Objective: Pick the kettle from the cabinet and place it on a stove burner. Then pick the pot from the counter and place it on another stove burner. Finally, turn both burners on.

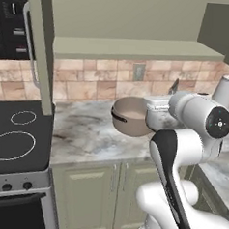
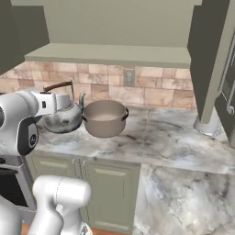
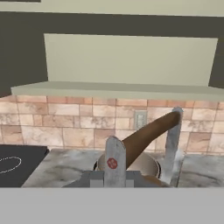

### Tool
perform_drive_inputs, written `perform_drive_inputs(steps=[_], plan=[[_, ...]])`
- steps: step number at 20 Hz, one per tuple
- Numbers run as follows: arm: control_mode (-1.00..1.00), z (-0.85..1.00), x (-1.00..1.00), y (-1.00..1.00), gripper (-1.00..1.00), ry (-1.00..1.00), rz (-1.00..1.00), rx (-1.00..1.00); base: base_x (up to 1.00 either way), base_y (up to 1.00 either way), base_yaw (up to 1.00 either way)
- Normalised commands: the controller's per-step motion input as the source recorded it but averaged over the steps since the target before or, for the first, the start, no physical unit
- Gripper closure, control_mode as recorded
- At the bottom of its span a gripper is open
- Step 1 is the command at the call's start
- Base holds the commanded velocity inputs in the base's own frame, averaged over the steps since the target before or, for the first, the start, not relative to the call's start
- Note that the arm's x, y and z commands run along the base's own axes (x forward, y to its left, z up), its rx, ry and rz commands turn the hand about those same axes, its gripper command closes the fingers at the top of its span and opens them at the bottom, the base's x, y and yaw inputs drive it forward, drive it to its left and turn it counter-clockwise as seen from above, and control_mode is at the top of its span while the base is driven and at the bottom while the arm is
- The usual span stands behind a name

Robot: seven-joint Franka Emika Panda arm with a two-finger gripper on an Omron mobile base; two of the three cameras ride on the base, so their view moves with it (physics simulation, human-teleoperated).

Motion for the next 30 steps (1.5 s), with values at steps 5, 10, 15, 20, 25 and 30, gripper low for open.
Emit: perform_drive_inputs(steps=[5, 10, 15, 20, 25, 30], plan=[[1.0, 0.0, 0.0, 0.0, 1.0, 0.0, 0.0, 0.0, -0.56, 0.41, -0.04], [1.0, 0.0, 0.0, 0.0, 1.0, 0.0, 0.0, 0.0, -0.51, 0.56, -0.06], [1.0, 0.0, 0.0, 0.0, 1.0, 0.0, 0.0, 0.0, -0.48, 0.6, -0.05], [1.0, 0.0, 0.0, 0.0, 1.0, 0.0, 0.0, 0.0, -0.45, 0.62, -0.06], [1.0, 0.0, 0.0, 0.0, 1.0, 0.0, 0.0, 0.0, -0.42, 0.63, -0.06], [1.0, 0.0, 0.0, 0.0, 1.0, 0.0, 0.0, 0.0, -0.38, 0.66, -0.06]])
